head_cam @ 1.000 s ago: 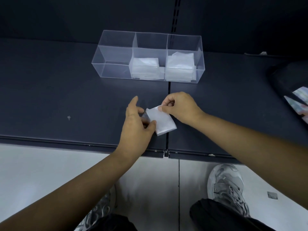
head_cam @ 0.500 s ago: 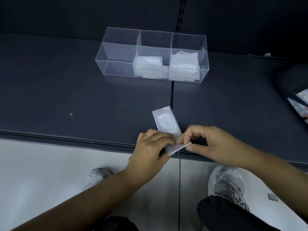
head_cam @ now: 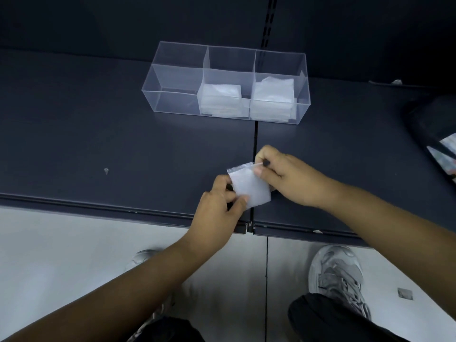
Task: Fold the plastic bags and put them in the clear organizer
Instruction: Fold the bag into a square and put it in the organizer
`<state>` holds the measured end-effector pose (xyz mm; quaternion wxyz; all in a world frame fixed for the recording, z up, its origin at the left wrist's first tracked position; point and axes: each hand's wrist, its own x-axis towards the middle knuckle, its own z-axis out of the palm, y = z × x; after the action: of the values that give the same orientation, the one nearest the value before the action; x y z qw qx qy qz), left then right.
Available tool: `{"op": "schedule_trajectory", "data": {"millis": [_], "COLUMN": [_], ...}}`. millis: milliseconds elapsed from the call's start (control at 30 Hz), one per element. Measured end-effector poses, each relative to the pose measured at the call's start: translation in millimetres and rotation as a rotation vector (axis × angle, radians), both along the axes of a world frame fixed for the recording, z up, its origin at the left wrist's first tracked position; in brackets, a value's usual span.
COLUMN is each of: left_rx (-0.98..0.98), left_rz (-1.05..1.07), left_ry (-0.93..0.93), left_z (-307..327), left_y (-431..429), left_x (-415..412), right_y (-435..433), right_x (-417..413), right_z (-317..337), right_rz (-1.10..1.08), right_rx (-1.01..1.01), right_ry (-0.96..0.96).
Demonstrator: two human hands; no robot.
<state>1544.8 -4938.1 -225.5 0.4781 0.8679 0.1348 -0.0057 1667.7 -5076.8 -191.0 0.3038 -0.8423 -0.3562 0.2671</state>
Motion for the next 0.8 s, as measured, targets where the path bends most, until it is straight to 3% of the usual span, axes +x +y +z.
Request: {"op": "schedule_trajectory", "data": {"millis": [300, 467, 633, 800], "left_rx": [-0.043, 0.453, 0.668, 0.789], "left_rz": [0.201, 0.108, -0.142, -0.211], "left_ry": [-0.014, -0.203, -0.056, 0.017], "left_z": [2, -2, -17, -24], "left_y": [1, 5, 8, 13], "left_x": [0, 7, 14, 12], "right_y": [20, 27, 33, 11], "right_x": [8, 13, 11, -4], "right_z": [-25, -24, -20, -17], "right_rz": [-0.201, -0.259, -0.266, -0.407], "right_rx": [-0.022, -0.044, -0.117, -0.174], "right_ry": [-0.011, 0.036, -0.015, -0.162]}}
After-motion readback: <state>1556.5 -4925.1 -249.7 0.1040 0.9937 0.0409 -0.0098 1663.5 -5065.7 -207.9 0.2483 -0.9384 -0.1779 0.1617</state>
